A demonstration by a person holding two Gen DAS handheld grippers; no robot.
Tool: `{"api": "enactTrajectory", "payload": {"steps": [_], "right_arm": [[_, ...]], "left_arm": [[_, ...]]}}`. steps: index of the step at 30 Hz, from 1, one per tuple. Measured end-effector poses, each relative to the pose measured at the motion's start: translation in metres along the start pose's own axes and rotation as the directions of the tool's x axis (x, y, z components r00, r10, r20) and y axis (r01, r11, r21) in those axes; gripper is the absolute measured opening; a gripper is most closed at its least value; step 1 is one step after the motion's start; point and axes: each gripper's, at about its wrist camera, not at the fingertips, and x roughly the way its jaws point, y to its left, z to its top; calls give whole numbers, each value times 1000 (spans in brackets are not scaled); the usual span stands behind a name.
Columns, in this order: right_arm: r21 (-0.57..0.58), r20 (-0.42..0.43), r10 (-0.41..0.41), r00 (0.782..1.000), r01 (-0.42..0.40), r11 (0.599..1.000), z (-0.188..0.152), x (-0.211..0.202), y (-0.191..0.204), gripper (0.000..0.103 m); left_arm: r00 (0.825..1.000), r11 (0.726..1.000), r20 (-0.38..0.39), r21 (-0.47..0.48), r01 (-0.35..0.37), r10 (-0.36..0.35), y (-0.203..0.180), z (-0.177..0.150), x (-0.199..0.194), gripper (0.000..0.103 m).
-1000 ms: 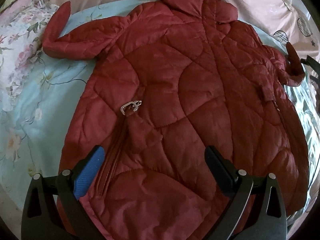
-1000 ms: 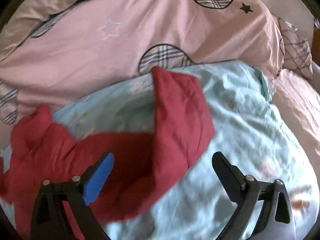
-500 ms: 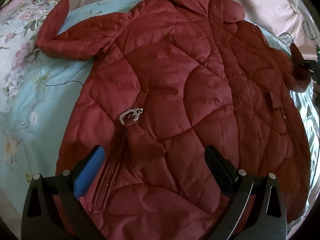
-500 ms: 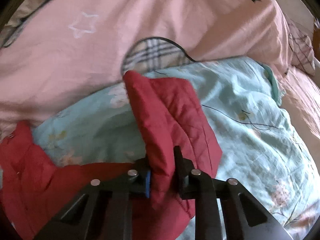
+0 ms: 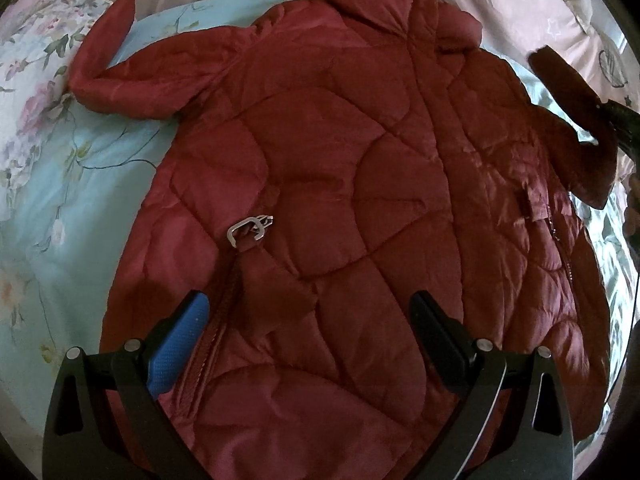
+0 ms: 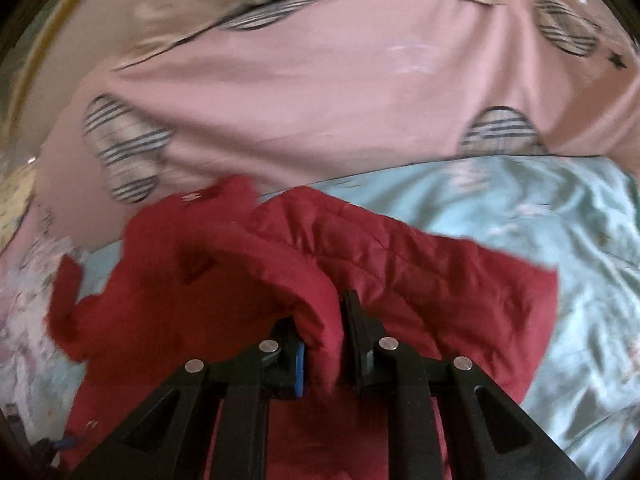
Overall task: Fold large clothes
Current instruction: 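Carry the sleeve across the coat body with the right gripper toward the other sleeve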
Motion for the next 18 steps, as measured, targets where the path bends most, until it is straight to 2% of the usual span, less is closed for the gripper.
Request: {"api": "enactTrajectory", "payload": {"steps": [5, 11, 15, 18], "right_arm": [[-79, -38, 82, 996, -85, 993, -20, 10, 59, 16], [-162, -95, 162, 982, -176, 971, -38, 31, 105, 17], [-233, -149, 192, 970, -223, 947, -58, 50, 134, 17], [-292, -165, 198, 966, -240, 926, -69, 59, 153, 17]], "left_arm": [[1000, 1000, 0, -18, 19, -19, 8, -4, -2, 101], [999, 998, 18, -43, 45, -44, 23, 2, 1, 101], [991, 988, 22, -84, 132, -130, 39, 16, 3, 101], [985, 978, 16, -118, 170, -169, 48, 31, 6, 101]]}}
